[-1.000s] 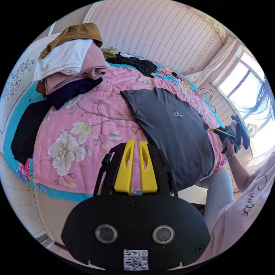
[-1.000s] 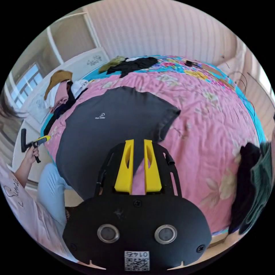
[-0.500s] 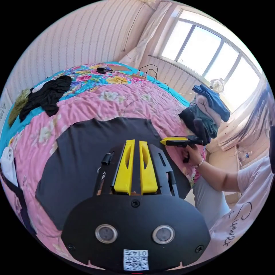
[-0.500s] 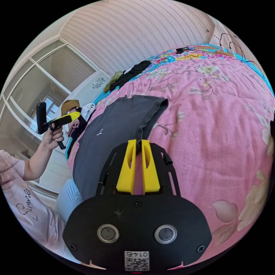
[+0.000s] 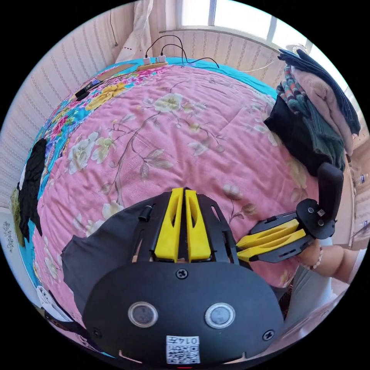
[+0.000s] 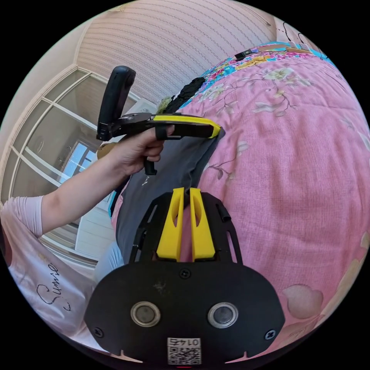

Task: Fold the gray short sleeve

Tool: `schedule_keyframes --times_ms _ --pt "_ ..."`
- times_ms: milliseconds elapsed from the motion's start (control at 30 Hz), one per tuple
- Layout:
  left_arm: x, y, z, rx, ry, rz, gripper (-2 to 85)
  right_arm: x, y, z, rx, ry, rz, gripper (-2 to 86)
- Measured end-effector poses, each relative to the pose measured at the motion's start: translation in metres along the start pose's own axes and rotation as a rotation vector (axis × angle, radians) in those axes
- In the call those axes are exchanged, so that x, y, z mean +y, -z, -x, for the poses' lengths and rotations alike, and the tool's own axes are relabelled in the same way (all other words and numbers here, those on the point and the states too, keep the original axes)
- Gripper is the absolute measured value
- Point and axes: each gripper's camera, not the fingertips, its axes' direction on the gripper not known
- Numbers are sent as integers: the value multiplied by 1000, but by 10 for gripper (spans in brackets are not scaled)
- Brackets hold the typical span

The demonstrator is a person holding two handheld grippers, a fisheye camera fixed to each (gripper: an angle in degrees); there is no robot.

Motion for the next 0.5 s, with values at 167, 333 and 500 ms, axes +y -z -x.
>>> schedule_keyframes --times_ms 167,333,500 --pt "21 29 25 38 96 -110 -9 2 14 7 21 22 -2 18" --pt "65 61 42 11 135 -165 -8 2 28 39 9 191 -16 18" --pt "115 45 72 50 311 -114 7 8 16 60 5 330 55 17"
